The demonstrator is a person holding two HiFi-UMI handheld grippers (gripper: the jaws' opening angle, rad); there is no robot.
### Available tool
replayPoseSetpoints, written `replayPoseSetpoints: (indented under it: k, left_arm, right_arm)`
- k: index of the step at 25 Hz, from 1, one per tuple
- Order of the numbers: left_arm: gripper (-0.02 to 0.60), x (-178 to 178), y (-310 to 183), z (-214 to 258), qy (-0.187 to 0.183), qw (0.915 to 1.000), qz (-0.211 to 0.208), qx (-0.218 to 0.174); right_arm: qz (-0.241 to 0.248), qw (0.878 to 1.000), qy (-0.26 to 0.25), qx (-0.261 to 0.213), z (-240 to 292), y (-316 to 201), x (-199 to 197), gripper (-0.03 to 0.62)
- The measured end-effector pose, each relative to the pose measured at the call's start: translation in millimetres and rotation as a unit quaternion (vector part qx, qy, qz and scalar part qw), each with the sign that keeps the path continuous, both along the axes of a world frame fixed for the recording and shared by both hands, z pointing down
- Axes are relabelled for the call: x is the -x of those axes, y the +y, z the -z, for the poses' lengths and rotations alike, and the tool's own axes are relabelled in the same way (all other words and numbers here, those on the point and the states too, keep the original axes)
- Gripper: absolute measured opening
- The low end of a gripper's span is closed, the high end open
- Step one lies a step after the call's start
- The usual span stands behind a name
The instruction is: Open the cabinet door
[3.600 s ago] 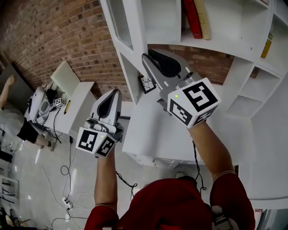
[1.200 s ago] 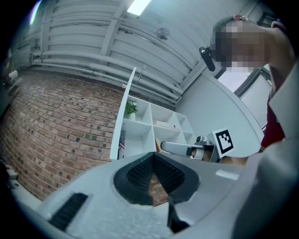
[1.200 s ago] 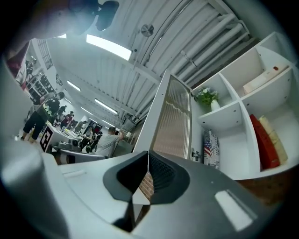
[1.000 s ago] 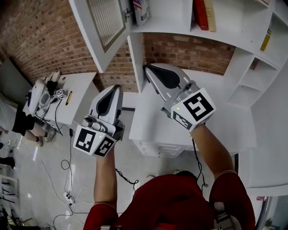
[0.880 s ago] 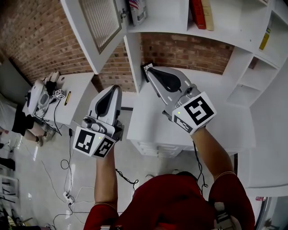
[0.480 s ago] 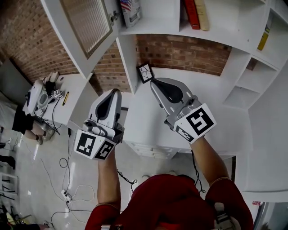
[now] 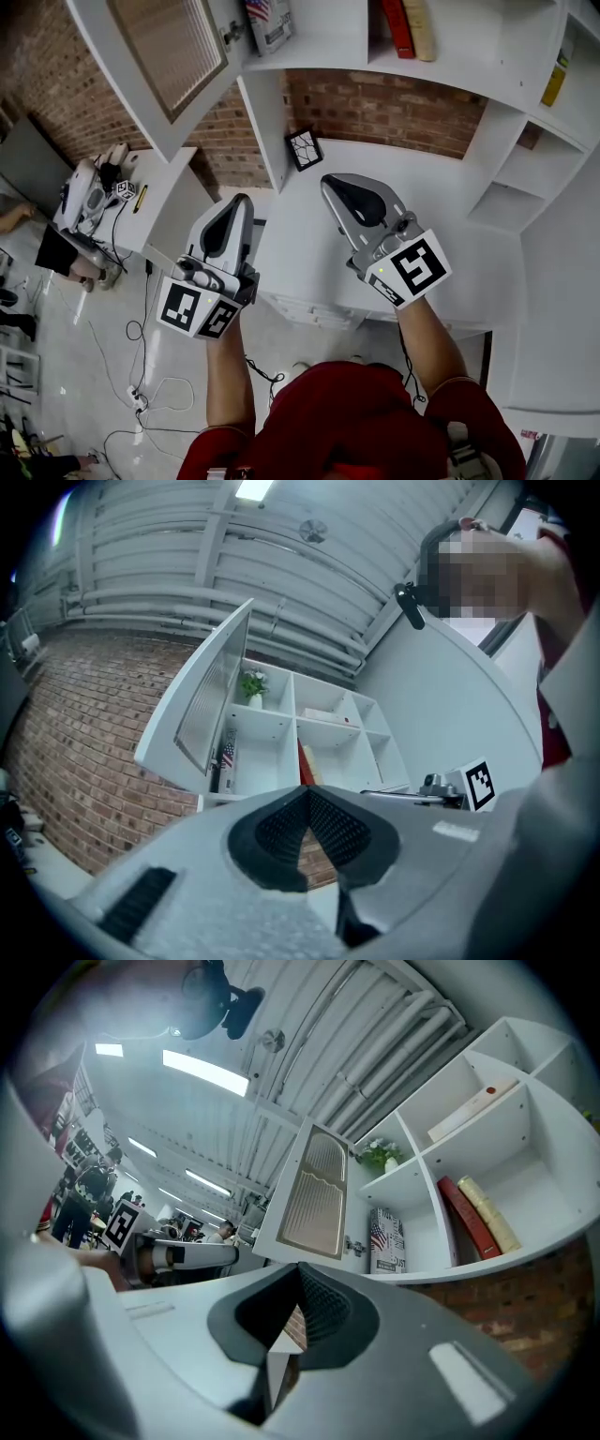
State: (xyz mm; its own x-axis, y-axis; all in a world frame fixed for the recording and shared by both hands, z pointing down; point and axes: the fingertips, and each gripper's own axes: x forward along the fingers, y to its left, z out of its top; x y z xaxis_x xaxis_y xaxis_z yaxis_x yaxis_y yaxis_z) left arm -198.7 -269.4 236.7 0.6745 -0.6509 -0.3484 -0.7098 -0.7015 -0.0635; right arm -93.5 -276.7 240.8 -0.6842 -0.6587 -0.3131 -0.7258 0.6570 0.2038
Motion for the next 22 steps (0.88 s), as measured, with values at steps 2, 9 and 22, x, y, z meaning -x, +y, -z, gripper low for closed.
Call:
replayPoseSetpoints:
  k: [2, 9, 22]
  left_arm:
    - [0.0, -1.7, 0.3, -1.7, -0.002, 1.0, 0.002, 0.002]
    - [0.0, -3.9, -2.8, -5.7, -0.002, 0.9999, 0.008, 0.007]
    - [0.0, -0.9, -8.7, -6.4, -0.004, 0.9999, 0.006, 0.007]
  right_arm:
    - [-0.001, 1.0, 0.0, 0.004, -3.2, -0.4, -3.3, 0.011]
    - [0.0, 1.0, 0.005, 0.008, -11.1, -3.2, -9.7, 0.011]
    - [-0.004, 1.0, 0.007, 0.01, -15.0, -8.0, -12.4, 0.012]
